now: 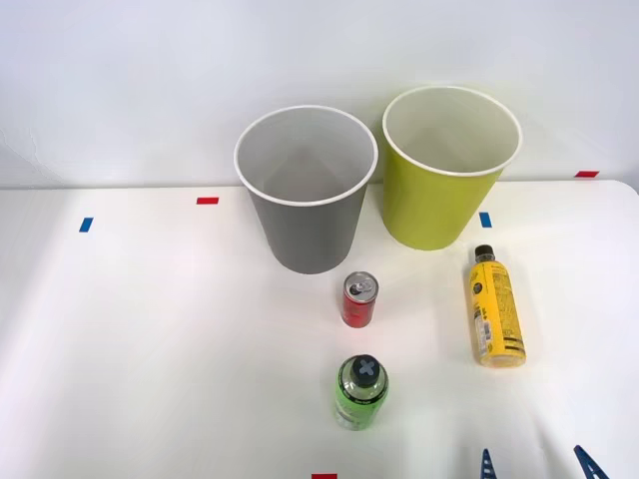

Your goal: Put cans in the gray bin, plastic bottles in the light green bin

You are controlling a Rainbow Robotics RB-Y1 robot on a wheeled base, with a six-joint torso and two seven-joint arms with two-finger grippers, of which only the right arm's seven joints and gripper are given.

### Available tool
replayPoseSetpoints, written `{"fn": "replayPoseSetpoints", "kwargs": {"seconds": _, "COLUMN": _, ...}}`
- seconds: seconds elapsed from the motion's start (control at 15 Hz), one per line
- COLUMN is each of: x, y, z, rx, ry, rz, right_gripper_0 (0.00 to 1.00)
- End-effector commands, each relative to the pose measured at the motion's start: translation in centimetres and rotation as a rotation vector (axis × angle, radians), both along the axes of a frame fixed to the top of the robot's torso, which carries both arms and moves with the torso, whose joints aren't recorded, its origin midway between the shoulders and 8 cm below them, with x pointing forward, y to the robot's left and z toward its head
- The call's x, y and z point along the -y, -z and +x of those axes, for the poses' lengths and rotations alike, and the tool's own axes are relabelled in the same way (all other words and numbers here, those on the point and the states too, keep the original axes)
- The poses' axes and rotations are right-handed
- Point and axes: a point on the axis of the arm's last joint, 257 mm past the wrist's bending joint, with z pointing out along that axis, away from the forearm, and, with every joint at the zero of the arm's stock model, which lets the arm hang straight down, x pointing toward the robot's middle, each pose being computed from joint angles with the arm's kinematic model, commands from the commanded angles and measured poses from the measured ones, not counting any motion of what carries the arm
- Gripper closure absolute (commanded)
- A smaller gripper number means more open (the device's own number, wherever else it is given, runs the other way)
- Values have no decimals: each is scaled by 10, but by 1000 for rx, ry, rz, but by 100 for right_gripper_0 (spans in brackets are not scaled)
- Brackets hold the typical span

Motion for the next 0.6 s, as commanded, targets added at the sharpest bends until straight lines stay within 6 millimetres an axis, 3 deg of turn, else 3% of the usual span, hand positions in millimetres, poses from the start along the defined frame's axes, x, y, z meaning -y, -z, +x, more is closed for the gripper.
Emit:
{"fn": "replayPoseSetpoints", "kwargs": {"seconds": 0.07, "x": 0, "y": 0, "z": 0, "rx": 0, "ry": 0, "rz": 0, "right_gripper_0": 0}}
{"fn": "replayPoseSetpoints", "kwargs": {"seconds": 0.6, "x": 0, "y": 0, "z": 0, "rx": 0, "ry": 0, "rz": 0, "right_gripper_0": 0}}
